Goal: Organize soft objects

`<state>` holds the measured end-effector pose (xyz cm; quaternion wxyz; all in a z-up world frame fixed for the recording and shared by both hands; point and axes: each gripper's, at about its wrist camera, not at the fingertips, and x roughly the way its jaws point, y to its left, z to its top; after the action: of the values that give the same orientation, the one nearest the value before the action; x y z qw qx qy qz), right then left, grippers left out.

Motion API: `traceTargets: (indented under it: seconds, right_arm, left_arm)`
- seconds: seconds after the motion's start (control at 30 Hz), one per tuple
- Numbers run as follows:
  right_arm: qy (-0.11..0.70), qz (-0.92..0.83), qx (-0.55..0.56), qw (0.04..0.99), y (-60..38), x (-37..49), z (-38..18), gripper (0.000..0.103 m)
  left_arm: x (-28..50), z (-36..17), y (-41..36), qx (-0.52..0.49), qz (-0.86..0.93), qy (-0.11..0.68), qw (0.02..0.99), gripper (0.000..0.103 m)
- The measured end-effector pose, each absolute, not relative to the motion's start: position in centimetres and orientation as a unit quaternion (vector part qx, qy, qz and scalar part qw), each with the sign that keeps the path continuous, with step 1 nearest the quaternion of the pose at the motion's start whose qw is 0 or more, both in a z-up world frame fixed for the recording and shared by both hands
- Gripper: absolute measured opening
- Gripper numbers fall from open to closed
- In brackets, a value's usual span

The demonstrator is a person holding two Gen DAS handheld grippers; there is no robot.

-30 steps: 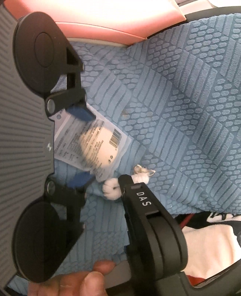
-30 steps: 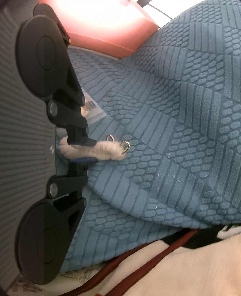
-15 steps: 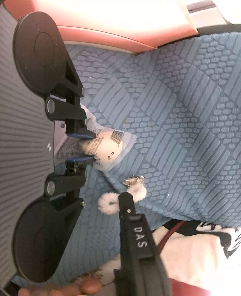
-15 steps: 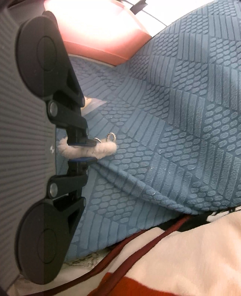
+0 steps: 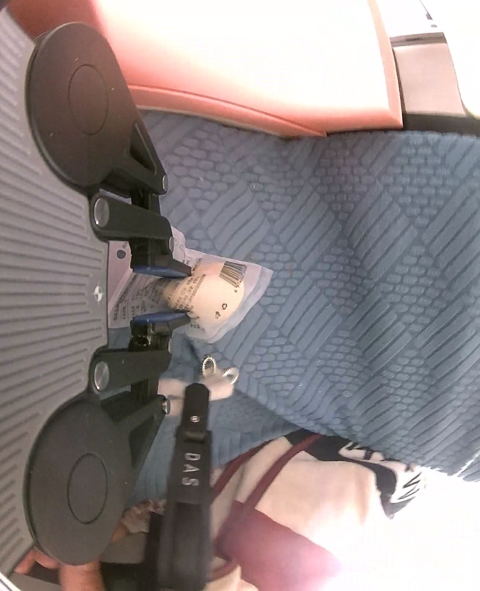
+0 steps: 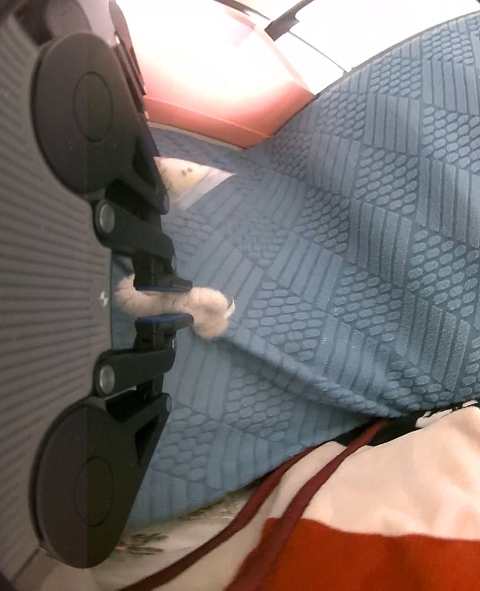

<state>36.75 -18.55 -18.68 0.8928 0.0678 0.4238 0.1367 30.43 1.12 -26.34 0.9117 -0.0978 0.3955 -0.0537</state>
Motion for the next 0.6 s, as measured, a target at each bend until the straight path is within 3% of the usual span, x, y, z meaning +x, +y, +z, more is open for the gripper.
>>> traceTargets:
  seconds: [0.27, 0.33, 0.6]
  right_arm:
    - [0.418, 0.143, 0.057, 0.895, -17.7, 34.0, -18.5, 0.015]
    - [0.413, 0.143, 0.058, 0.897, -17.7, 33.4, -18.3, 0.004]
    - [0.405, 0.144, 0.067, 0.900, -18.1, 30.4, -17.9, 0.004]
  left_arm:
    - [28.4, -25.1, 2.4, -0.124, -0.053, 0.394, 0.909, 0.023]
    - [27.9, -24.7, 2.6, -0.128, -0.055, 0.393, 0.909, 0.023]
    - [26.0, -23.8, 3.0, -0.123, -0.059, 0.388, 0.911, 0.023]
